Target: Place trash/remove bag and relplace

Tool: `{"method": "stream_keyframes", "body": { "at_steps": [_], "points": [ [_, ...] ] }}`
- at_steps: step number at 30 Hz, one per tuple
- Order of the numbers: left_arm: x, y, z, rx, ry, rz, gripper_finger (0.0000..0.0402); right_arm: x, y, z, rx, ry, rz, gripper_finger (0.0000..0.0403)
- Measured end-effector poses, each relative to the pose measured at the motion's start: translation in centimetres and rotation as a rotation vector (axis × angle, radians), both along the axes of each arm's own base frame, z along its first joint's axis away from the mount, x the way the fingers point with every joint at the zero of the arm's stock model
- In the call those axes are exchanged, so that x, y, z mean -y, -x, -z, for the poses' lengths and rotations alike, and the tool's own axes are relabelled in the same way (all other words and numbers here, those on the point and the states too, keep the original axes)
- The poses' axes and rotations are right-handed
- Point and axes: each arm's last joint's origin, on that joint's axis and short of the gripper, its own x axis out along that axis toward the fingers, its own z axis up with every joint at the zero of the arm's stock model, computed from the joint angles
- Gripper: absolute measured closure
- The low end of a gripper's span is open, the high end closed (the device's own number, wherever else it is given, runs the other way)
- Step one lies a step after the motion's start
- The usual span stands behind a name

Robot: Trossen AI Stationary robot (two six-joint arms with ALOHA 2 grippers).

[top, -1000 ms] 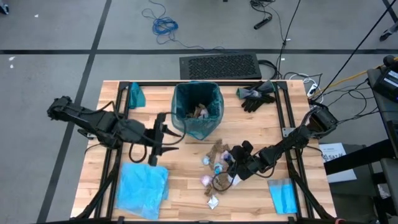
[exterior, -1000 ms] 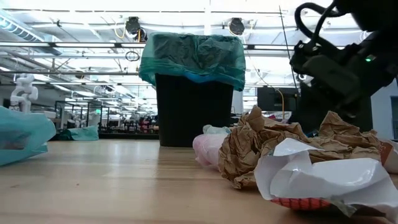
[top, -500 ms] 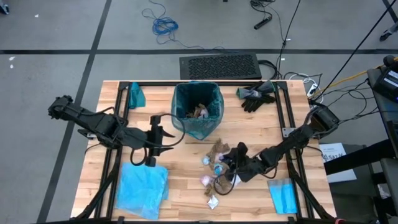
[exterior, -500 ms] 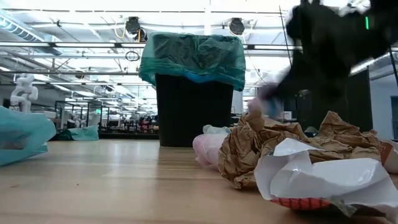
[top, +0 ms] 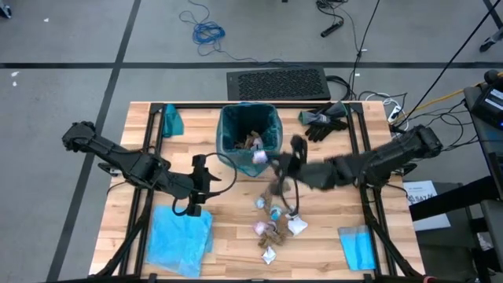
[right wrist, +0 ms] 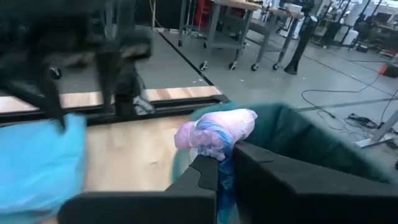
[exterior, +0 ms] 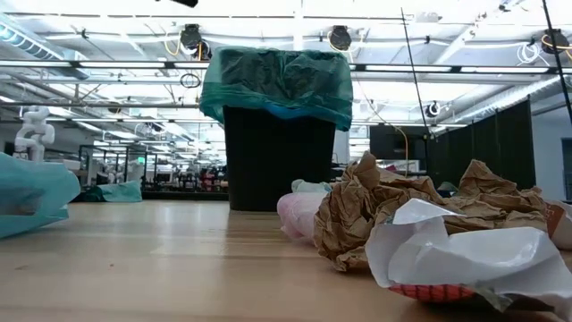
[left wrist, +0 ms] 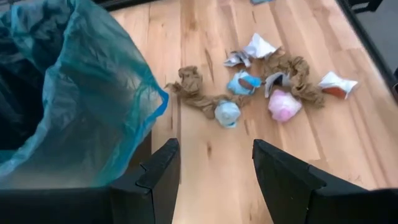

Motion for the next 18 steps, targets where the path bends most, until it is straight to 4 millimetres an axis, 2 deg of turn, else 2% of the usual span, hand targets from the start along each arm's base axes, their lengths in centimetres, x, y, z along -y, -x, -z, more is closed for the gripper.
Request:
{"method": "stream_keyframes", "body": {
  "at_steps": [4, 9, 14, 18],
  "points": [
    [0.0, 0.0, 0.3, -0.003, -0.004, -0.004, 0.0205, 3.9, -0.8, -2.0, -0.004, -0.034, -0.024, 0.0402],
    [0.0, 0.0, 0.3, -0.002, -0.006, -0.008, 0.0205, 8.1, -1.1, -2.0, -0.002, -0.096, -0.012, 0.0377],
    [0.0, -0.1, 0.2, 0.003, -0.002, -0.01, 0.0205, 10.2, -1.4, -1.4, -0.051, -0.147, -0.105, 0.031],
    [0.1, -0.3, 0.0, 0.035, 0.01, -0.008, 0.0205, 11.0, -1.3, -1.2, -0.043, -0.192, -0.084, 0.0245]
  ]
}}
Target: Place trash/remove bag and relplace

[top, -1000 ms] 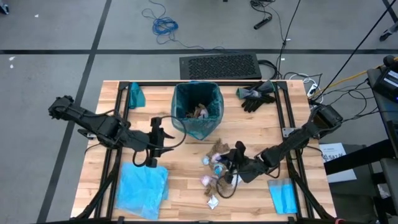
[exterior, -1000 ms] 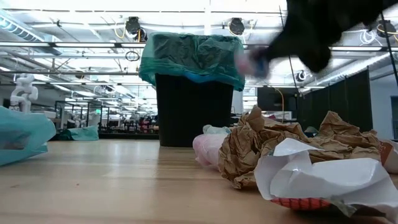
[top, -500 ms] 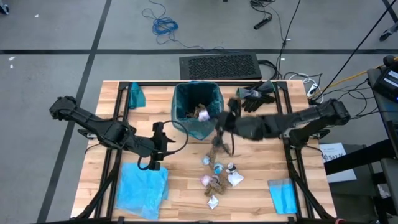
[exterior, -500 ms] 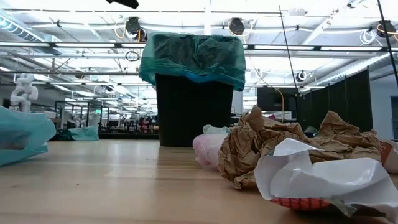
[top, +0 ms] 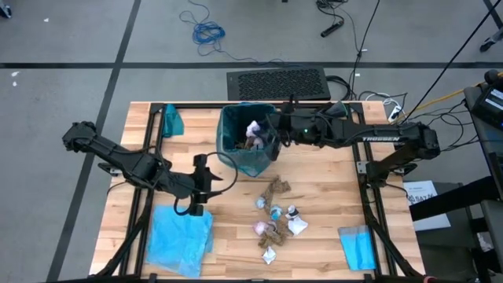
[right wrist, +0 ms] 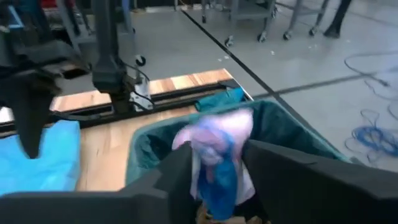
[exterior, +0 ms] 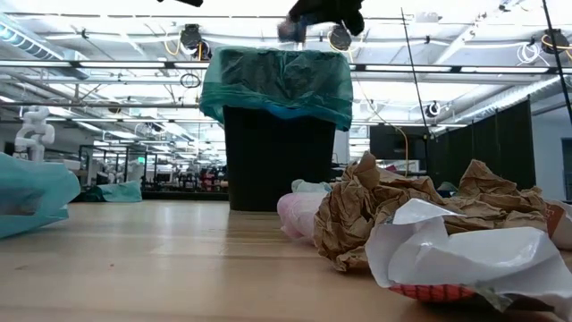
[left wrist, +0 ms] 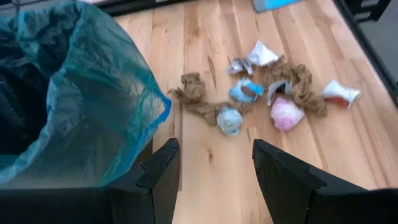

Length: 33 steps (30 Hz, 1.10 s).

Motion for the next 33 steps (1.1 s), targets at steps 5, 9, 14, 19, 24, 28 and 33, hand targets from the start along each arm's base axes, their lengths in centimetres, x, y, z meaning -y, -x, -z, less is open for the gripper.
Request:
{"method": "stream_keyframes", "body": {
  "at_steps": [5, 9, 14, 19, 24, 28, 33],
  "points": [
    [0.3, -0.6, 0.2, 0.011, -0.015, 0.016, 0.0205, 0.3, 0.0, 0.1, 0.0, -0.008, 0.013, 0.0196],
    [0.7, -1.4, 1.0, -0.009, -0.026, 0.017, 0.0205, 0.0, 0.0, 0.2, -0.015, -0.012, -0.002, 0.0187],
    [1.5, -3.3, 2.7, -0.044, -0.063, 0.035, 0.0205, -2.0, 0.0, 0.7, -0.073, -0.024, -0.084, 0.0196],
    [2.4, -5.2, 5.1, -0.092, -0.108, 0.056, 0.0205, -5.0, 0.3, 1.4, -0.141, -0.042, -0.16, 0.0207],
    [3.1, -6.9, 7.2, -0.115, -0.129, 0.065, 0.0205, -8.4, 1.0, 1.8, -0.191, -0.043, -0.203, 0.0214],
    [3.6, -7.9, 8.2, -0.101, -0.139, 0.079, 0.0205, -11.4, 1.8, 2.0, -0.205, 0.033, -0.169, 0.0219],
    [4.1, -8.9, 8.7, -0.059, -0.126, 0.114, 0.0205, -14.9, 3.5, 1.8, -0.194, 0.091, -0.154, 0.0224]
  ]
}}
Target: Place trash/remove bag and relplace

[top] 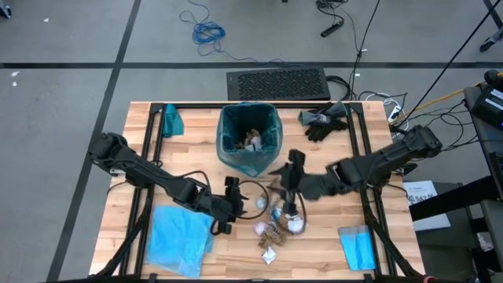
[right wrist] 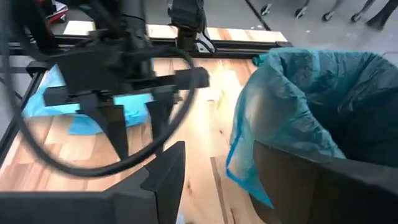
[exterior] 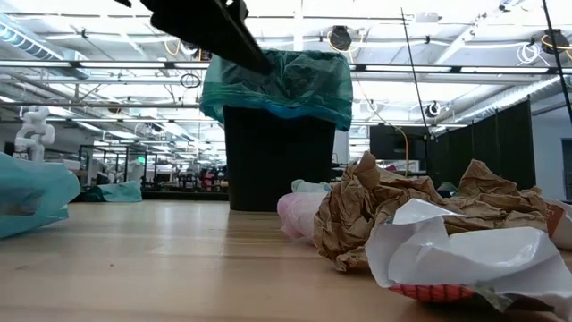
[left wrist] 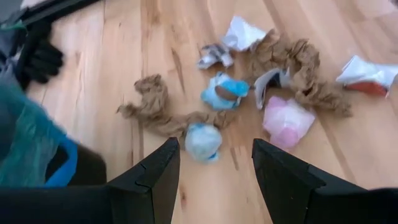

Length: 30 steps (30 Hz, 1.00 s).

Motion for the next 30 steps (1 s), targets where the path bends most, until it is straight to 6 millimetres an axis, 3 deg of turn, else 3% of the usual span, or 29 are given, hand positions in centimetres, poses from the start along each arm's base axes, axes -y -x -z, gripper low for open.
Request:
{"method": "stream_keyframes", "body": {
  "at_steps": [10, 17, 23, 27, 30],
  "points": [
    [-0.3, -1.0, 0.6, 0.007, 0.033, 0.047, 0.0205, -3.9, 4.9, -0.6, 0.064, 0.075, 0.141, 0.0234],
    [-1.0, -1.8, 1.1, -0.014, 0.052, 0.166, 0.0205, -4.9, 5.6, -0.6, 0.09, 0.071, 0.14, 0.0234],
    [-1.4, -4.0, 4.8, -0.062, 0.043, 0.223, 0.0205, -4.8, 5.6, -0.6, 0.088, 0.075, 0.143, 0.0234],
    [-3.1, -5.1, 7.7, -0.135, 0.003, 0.138, 0.0205, -4.8, 5.6, -0.6, 0.093, 0.063, 0.149, 0.0234],
    [-4.2, -5.6, 8.8, -0.148, -0.02, 0.084, 0.0205, -4.8, 5.6, -0.6, 0.093, 0.058, 0.15, 0.0234]
  ]
}}
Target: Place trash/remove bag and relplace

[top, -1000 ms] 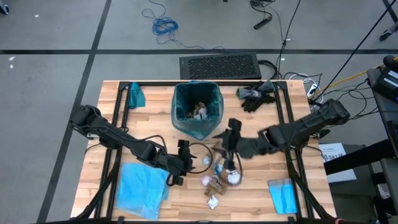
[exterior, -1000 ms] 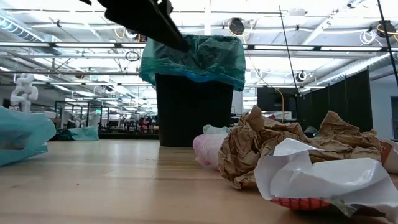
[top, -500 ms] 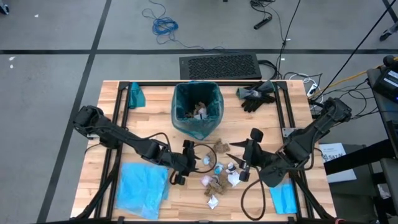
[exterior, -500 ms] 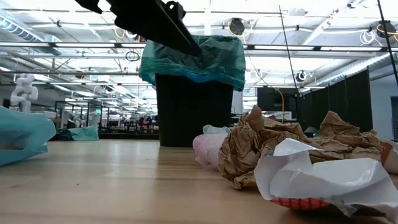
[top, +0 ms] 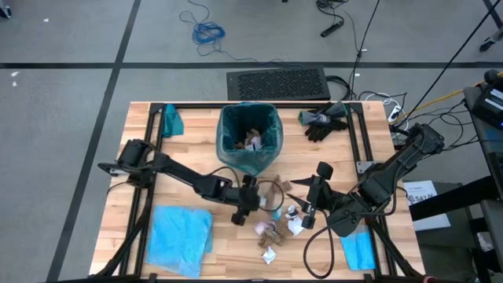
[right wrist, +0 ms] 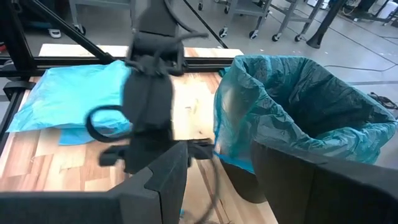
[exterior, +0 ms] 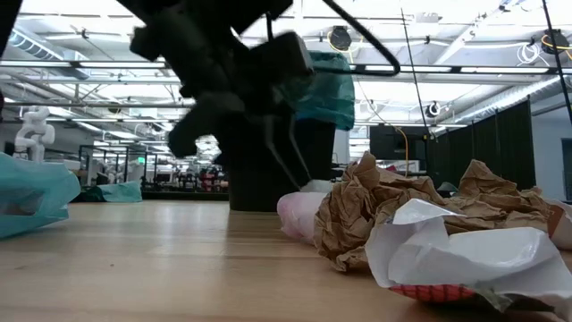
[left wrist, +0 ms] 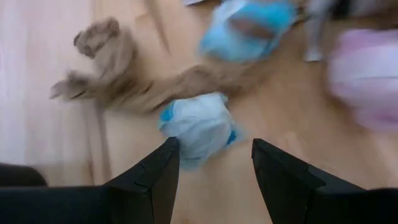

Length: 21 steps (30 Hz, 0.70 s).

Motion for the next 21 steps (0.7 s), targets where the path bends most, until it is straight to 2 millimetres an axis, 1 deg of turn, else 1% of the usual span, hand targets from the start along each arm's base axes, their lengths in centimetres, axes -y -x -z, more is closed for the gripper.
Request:
{"method": "stream_keyframes", "body": {
  "at_steps": [4, 12, 16, 18, 21],
  "points": [
    [-0.4, -0.4, 0.1, 0.021, 0.007, -0.022, 0.0205, 0.0, 0.0, 0.0, -0.002, -0.001, -0.002, 0.0234],
    [-0.3, -0.8, -0.3, 0.079, 0.046, -0.019, 0.0205, 0.0, 0.0, 0.0, -0.003, 0.001, -0.003, 0.0234],
    [-0.2, -1.1, 0.3, 0.089, 0.069, -0.035, 0.0206, 0.0, 0.0, 0.1, -0.003, -0.012, 0.002, 0.0234],
    [-0.2, -1.3, 0.8, 0.089, 0.073, -0.038, 0.0211, -0.1, 0.1, 0.5, -0.007, -0.041, 0.007, 0.0234],
    [-0.1, -1.4, 1.7, 0.074, 0.077, -0.056, 0.0233, -0.7, 0.7, 2.7, -0.042, -0.089, 0.005, 0.0234]
  ]
}}
